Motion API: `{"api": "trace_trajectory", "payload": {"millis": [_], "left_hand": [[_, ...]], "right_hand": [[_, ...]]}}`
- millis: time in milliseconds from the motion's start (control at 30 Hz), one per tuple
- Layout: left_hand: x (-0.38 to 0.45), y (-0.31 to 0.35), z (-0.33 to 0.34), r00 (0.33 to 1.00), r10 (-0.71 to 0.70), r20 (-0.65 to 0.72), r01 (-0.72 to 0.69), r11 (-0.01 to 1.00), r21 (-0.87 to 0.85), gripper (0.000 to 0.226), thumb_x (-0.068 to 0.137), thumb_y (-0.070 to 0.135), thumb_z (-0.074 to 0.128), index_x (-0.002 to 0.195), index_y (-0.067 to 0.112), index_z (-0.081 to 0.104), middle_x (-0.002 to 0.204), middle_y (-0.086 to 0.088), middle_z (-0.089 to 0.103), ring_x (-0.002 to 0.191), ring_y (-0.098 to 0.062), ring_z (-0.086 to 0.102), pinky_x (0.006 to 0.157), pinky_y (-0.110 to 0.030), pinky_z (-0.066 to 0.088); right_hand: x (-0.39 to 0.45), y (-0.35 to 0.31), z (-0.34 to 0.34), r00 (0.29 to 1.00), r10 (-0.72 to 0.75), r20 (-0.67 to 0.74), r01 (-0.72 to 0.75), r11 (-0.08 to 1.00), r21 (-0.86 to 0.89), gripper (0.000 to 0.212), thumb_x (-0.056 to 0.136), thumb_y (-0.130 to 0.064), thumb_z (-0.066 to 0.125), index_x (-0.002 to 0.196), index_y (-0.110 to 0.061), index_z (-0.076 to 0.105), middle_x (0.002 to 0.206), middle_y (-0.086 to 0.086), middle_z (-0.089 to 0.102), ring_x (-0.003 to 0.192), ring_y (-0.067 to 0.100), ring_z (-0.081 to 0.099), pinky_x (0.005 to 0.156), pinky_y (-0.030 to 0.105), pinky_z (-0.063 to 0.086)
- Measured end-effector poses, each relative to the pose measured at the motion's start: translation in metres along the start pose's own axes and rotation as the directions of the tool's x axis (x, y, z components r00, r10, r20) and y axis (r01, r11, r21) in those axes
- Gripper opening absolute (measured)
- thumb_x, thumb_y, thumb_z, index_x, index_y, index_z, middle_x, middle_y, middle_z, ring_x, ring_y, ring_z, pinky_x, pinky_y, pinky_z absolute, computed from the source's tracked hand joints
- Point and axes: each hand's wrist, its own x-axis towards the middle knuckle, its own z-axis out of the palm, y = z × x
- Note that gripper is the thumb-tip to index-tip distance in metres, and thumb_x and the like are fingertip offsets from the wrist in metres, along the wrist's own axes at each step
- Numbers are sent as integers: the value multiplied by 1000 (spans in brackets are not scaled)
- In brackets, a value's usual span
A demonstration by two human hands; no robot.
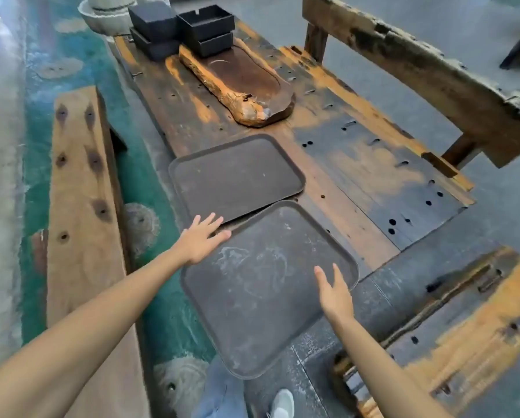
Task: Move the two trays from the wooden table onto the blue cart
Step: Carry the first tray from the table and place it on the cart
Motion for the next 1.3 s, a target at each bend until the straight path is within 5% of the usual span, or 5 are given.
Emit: {"api": "trace_trajectory", "payload": {"millis": [233,367,567,767,1300], "left_hand": [[70,-2,-9,940,-107,324,232,897,-377,80,86,83,27,155,43,32,167,15,18,153,-9,12,123,-44,3],[105,-9,4,903,-97,418,320,801,-505,71,95,74,18,152,38,41,168,13,18,154,-10,11,124,-52,-2],[136,-14,15,821,-173,544,514,638,-573,69,96,72,20,144,35,53,155,10,46,132,-16,48,96,-43,43],[151,-25,11,785,-176,593,543,656,-525,76,90,79,16,138,38,59,147,9,54,101,-9,54,75,-35,41],[65,-58,26,732,-222,644,659,471,-587,94,65,96,28,122,36,73,124,-4,48,108,-32,46,90,-62,39]], "right_hand": [[-1,31,29,893,449,19,-388,750,536,62,100,-70,31,153,-40,40,152,-17,44,138,12,43,119,46,28],[-1,29,37,847,530,44,-403,585,704,36,95,-77,30,108,-57,57,106,-37,56,101,-2,55,82,39,46],[0,43,35,783,617,83,-423,429,798,69,92,-81,26,153,-50,31,149,-17,47,134,23,48,101,61,35],[-4,62,32,777,586,231,-452,263,852,87,86,-87,25,148,-31,50,144,-7,55,127,20,53,79,54,51],[-4,85,-19,805,467,365,-554,371,746,84,78,-93,31,125,-36,71,129,-1,69,122,18,58,92,57,45]]}}
